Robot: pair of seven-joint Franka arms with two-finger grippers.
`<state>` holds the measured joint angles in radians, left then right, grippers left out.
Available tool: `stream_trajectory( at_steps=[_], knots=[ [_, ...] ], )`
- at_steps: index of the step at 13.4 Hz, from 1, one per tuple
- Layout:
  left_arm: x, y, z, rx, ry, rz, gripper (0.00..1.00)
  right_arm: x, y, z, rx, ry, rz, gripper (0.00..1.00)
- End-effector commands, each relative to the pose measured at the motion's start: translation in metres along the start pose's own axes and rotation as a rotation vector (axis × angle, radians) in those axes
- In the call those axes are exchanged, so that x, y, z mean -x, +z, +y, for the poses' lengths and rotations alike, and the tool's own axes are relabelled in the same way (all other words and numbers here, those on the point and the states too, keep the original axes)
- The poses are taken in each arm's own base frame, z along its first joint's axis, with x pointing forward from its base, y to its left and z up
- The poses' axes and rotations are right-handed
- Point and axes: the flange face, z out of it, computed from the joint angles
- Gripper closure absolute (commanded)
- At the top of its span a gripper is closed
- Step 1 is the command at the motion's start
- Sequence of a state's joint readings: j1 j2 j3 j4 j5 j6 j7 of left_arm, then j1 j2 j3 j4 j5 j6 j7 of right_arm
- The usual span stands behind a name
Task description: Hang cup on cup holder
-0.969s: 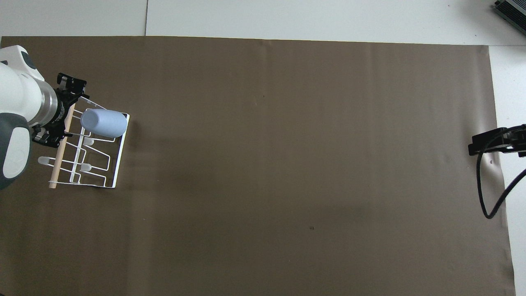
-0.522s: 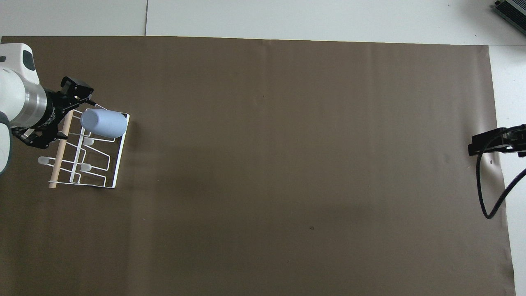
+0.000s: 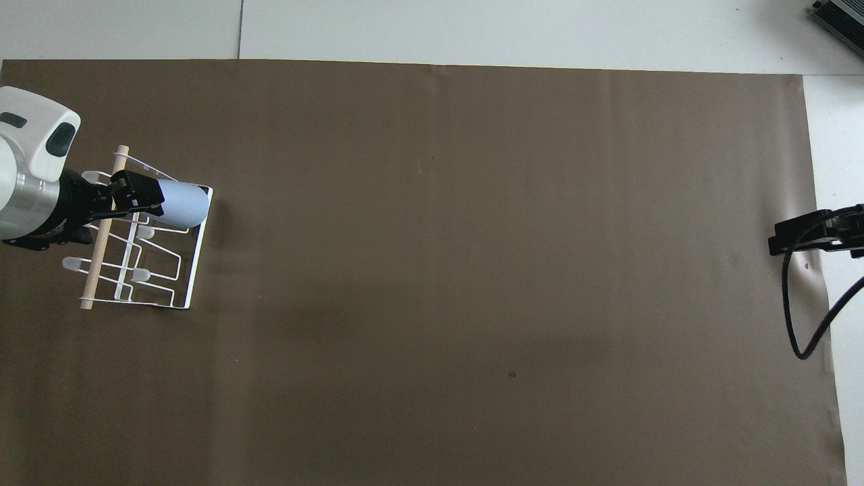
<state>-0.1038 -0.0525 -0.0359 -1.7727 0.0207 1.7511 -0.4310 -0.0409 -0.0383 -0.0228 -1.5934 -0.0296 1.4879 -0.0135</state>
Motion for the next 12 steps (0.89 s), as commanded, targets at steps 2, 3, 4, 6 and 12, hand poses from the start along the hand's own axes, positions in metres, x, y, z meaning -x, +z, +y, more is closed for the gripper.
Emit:
stream_trajectory(
  at_steps=[2,3,4,6,12],
  knots=[
    [0.016,-0.012,-0.005,0.018,0.223,-0.053,0.00,0.003,0.000,-0.003,-0.008,0.012,-0.008,0.00],
    [0.020,-0.017,-0.006,0.041,0.268,-0.065,0.00,0.003,0.000,-0.003,-0.008,0.012,-0.008,0.00],
    [0.021,-0.020,-0.009,0.051,0.324,-0.069,0.00,0.003,0.000,-0.003,-0.008,0.012,-0.008,0.00],
    [0.021,-0.034,-0.014,0.065,0.386,-0.061,0.00,0.003,0.000,-0.002,-0.010,0.015,-0.008,0.00],
    [0.003,-0.076,-0.016,0.065,0.434,-0.066,0.00,0.003,0.000,-0.003,-0.011,0.015,-0.008,0.00]
  ],
)
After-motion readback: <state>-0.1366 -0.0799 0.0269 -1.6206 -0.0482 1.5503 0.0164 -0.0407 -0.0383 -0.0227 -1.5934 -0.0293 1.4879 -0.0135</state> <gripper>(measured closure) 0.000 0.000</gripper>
